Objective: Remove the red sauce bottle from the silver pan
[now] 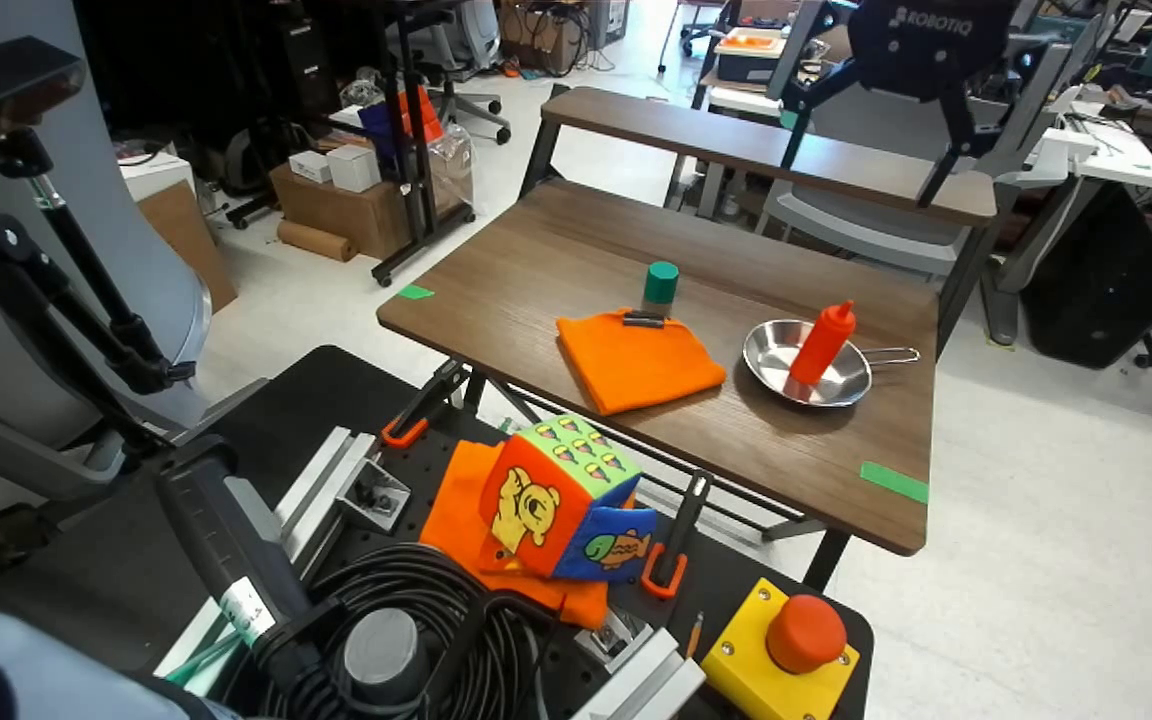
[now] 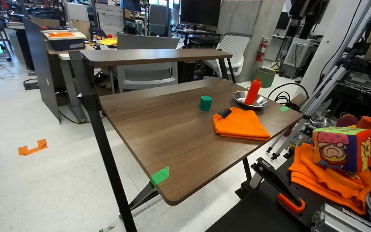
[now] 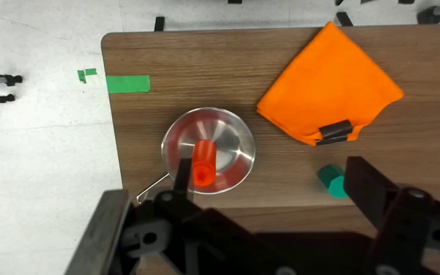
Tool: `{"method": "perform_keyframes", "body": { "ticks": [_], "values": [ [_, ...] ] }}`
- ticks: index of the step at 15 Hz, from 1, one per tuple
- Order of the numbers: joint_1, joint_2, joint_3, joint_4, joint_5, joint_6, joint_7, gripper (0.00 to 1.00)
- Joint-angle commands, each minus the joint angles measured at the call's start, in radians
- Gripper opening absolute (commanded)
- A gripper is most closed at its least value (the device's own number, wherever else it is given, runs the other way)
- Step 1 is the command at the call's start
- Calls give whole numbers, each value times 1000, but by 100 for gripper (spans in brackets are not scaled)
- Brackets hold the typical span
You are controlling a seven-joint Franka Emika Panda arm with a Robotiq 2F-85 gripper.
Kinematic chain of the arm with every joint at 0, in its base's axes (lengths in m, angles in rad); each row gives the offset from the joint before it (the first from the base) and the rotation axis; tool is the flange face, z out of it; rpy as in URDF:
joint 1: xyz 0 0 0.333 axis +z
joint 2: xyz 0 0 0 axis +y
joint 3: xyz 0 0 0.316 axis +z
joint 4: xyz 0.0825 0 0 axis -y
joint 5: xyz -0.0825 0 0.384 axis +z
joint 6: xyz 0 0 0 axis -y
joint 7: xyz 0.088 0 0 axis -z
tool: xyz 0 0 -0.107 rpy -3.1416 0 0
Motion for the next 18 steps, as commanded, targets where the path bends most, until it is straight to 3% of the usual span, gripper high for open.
{"method": "perform_keyframes", "body": {
  "ticks": [1, 8, 18],
  "values": [
    [-28, 202, 13, 163, 12, 53, 20, 100],
    [-57, 448, 41, 384, -10, 3, 88, 100],
    [-37, 649, 39, 572, -71, -111, 182, 100]
  ]
}}
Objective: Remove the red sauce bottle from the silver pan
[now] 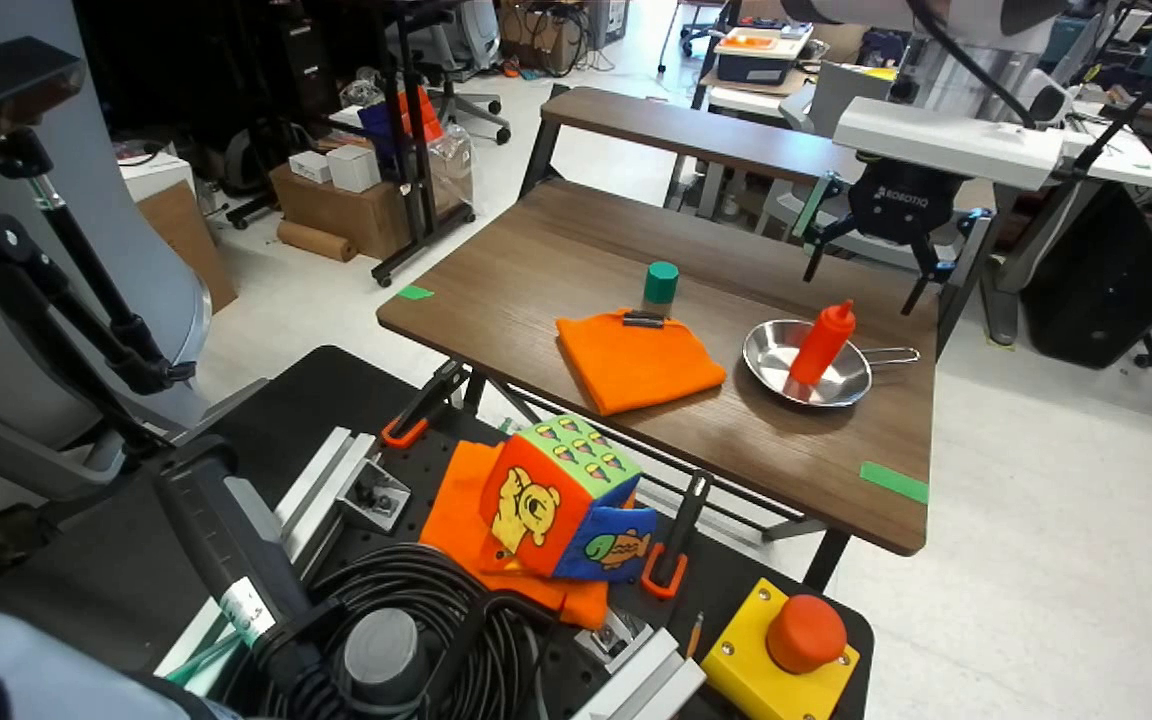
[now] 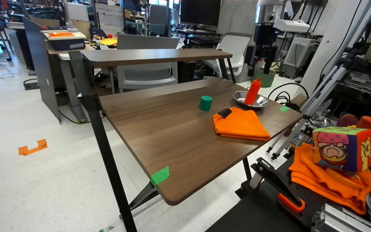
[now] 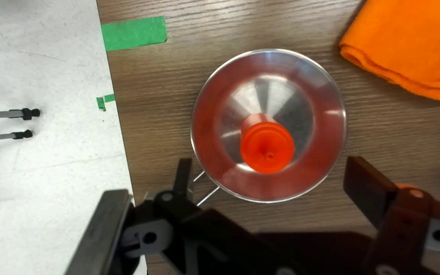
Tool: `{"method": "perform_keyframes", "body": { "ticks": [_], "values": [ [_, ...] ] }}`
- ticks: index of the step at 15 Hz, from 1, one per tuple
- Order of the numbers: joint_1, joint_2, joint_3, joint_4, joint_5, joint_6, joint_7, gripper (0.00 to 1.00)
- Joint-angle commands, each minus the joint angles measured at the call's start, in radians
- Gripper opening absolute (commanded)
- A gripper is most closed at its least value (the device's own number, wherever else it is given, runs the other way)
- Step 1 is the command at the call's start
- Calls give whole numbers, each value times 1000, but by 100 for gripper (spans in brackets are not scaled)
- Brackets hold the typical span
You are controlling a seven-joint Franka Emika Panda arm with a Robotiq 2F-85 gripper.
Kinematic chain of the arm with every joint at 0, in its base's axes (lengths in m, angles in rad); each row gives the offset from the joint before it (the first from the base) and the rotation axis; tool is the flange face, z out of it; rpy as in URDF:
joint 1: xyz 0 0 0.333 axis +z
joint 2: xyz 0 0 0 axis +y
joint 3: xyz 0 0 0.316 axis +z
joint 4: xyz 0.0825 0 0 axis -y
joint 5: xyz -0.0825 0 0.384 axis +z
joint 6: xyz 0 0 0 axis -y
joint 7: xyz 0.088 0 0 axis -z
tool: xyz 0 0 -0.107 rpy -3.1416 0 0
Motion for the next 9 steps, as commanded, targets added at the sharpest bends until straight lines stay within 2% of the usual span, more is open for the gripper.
{"method": "perform_keyframes", "body": {
  "ticks": [1, 6, 7, 9],
  "values": [
    [0, 67, 9, 96, -46, -87, 45, 100],
    [10, 125, 8, 166, -79, -160, 69, 100],
    [12, 136, 7, 179, -84, -172, 75, 82],
    [17, 166, 7, 213, -100, -212, 76, 68]
  ]
}}
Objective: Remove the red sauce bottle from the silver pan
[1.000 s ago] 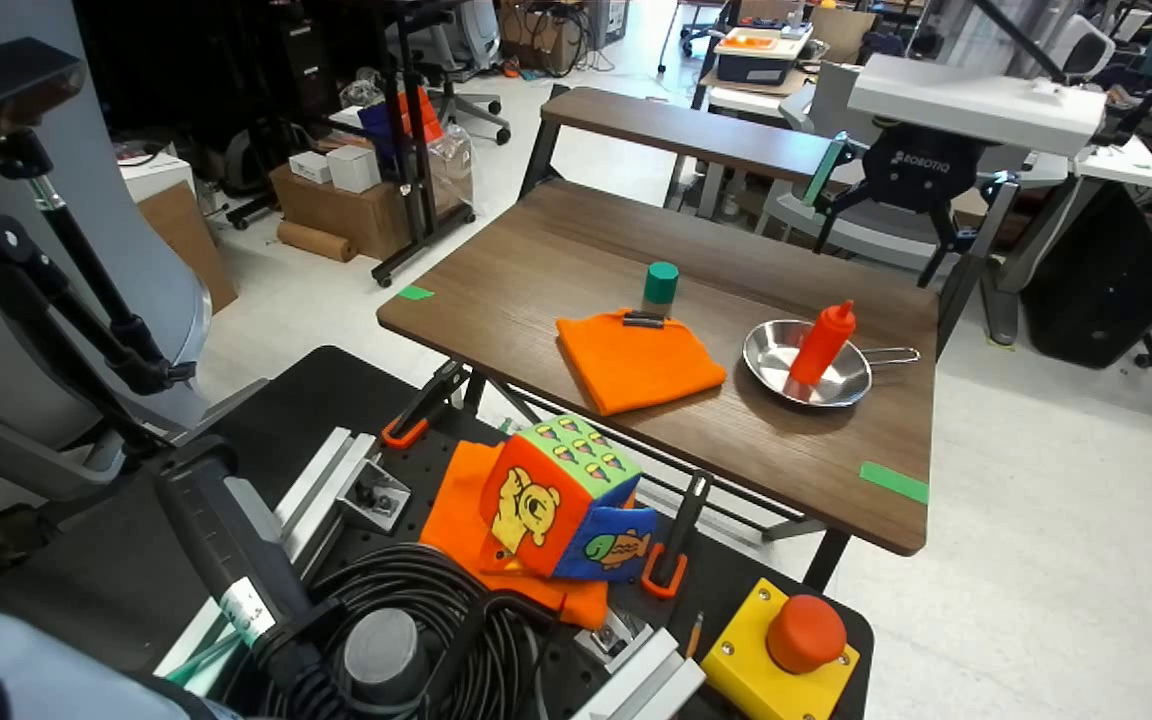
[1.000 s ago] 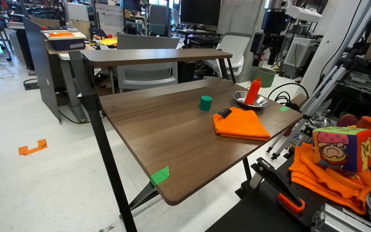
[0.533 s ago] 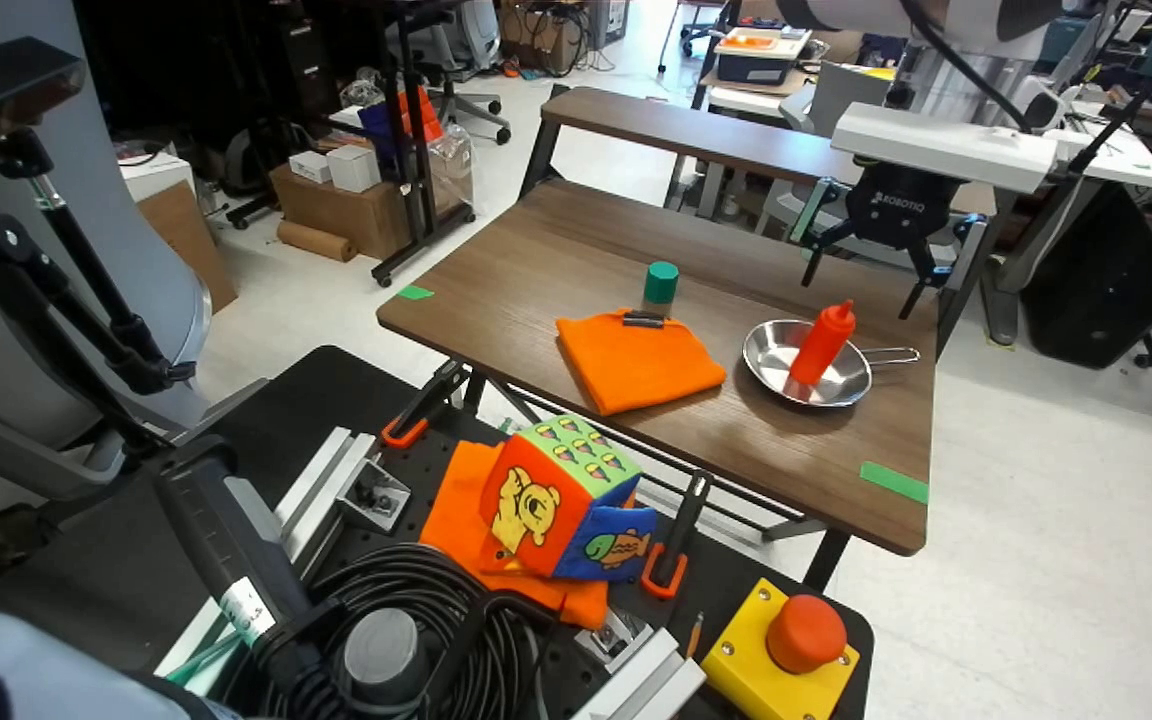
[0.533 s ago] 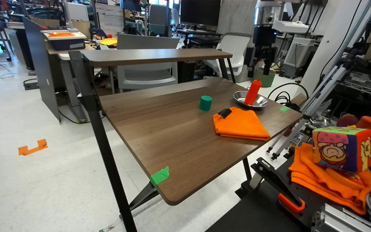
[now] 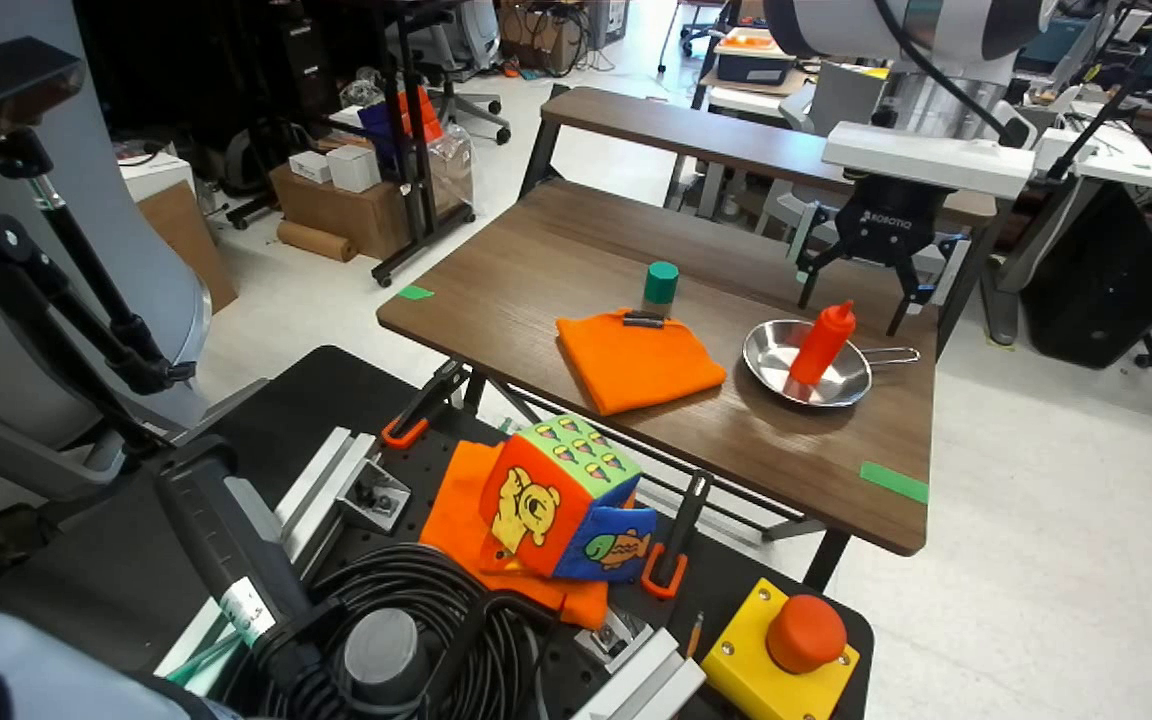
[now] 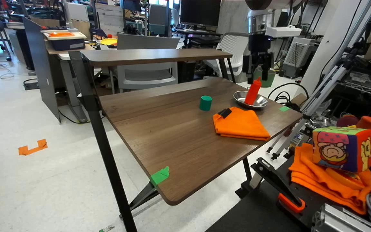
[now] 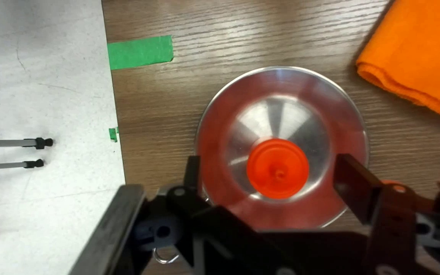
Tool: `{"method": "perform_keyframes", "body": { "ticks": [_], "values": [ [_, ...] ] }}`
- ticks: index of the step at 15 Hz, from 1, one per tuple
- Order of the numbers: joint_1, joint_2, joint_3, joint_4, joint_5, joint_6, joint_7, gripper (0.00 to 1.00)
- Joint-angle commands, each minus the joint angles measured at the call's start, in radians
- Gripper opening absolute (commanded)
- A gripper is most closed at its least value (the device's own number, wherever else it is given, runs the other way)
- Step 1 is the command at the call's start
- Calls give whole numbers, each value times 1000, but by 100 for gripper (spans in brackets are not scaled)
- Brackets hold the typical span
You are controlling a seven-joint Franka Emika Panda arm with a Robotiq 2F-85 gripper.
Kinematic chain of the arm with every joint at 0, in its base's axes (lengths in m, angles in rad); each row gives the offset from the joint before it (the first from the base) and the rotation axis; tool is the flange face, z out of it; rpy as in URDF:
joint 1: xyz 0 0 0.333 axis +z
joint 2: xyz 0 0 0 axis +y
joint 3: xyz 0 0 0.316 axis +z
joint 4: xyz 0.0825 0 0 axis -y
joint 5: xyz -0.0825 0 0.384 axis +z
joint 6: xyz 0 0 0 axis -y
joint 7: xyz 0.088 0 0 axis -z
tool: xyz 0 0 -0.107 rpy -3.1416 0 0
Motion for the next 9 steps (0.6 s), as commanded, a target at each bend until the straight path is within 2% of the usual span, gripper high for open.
{"method": "perform_keyframes", "body": {
  "ticks": [1, 7, 9],
  "values": [
    [7, 68, 7, 95, -44, -88, 29, 58],
    [23, 103, 9, 147, -63, -131, 49, 14],
    [30, 85, 13, 151, -60, -137, 57, 13]
  ]
}}
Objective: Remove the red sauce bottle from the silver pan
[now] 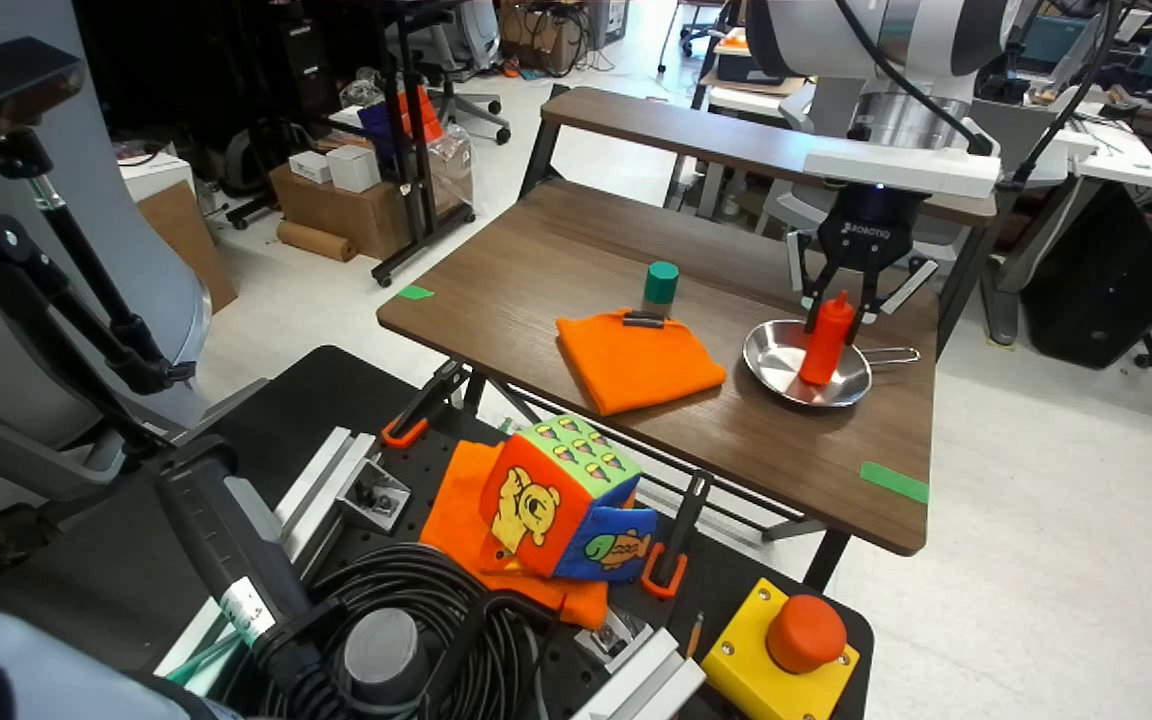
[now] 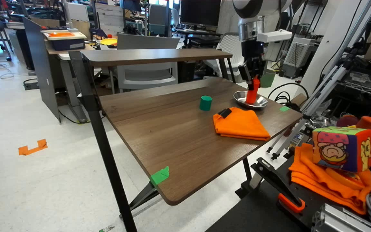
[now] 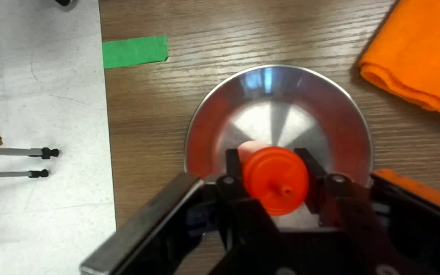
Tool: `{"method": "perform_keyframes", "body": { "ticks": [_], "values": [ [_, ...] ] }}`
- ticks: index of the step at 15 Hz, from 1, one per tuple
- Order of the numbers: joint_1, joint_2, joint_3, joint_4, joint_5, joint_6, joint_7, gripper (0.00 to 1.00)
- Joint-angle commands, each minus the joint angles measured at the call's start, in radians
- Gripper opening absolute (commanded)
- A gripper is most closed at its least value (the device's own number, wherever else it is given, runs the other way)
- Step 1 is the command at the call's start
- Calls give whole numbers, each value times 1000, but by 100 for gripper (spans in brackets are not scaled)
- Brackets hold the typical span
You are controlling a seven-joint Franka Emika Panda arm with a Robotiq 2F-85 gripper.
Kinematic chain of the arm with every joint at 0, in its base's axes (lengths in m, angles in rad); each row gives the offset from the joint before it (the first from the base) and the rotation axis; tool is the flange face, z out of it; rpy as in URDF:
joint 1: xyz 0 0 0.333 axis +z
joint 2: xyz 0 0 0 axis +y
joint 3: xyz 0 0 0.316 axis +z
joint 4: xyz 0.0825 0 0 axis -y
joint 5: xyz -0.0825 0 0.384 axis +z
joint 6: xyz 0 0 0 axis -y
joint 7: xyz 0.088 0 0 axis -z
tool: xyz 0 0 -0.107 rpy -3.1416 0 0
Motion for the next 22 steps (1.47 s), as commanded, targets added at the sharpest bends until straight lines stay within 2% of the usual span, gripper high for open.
{"method": "perform_keyframes", "body": {
  "ticks": [1, 5, 11, 22],
  "values": [
    [6, -11, 15, 50, -17, -51, 28, 13],
    [0, -46, 39, 112, 12, -94, 23, 13],
    [-8, 47, 89, 347, 46, -245, -16, 13],
    [32, 390, 148, 759, 76, -337, -19, 13]
  ]
}}
